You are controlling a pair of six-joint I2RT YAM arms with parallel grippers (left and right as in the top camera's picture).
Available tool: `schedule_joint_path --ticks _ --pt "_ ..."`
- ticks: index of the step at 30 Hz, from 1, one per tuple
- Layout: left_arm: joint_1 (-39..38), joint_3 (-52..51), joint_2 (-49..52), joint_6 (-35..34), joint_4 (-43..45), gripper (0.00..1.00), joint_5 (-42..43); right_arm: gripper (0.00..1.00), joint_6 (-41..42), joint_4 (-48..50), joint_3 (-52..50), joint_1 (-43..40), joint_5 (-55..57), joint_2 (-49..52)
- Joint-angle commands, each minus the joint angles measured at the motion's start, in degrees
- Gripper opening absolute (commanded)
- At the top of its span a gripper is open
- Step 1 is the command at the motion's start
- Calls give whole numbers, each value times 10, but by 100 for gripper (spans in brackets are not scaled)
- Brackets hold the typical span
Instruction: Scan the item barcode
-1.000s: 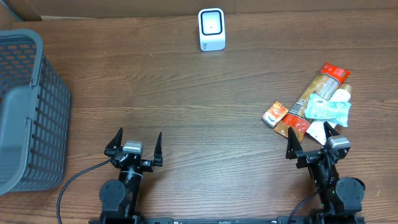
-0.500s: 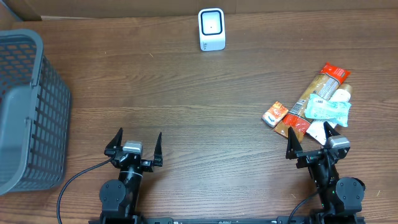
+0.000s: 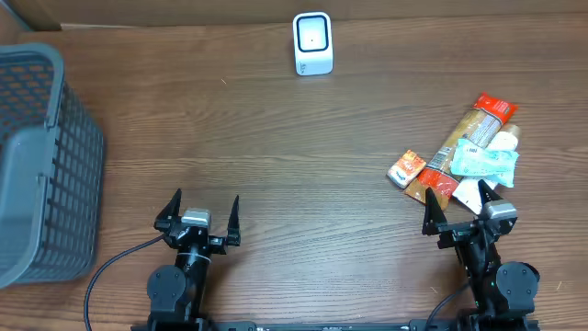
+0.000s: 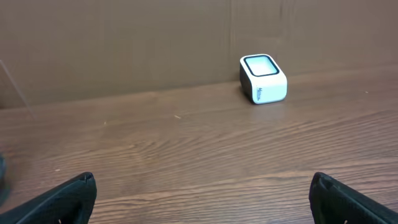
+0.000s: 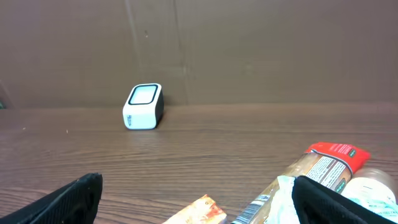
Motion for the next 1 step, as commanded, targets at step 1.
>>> schedule_joint_path --ticks 1 --pt "-4 -3 -7 11 0 100 -8 100 4 2 -6 4 6 -7"
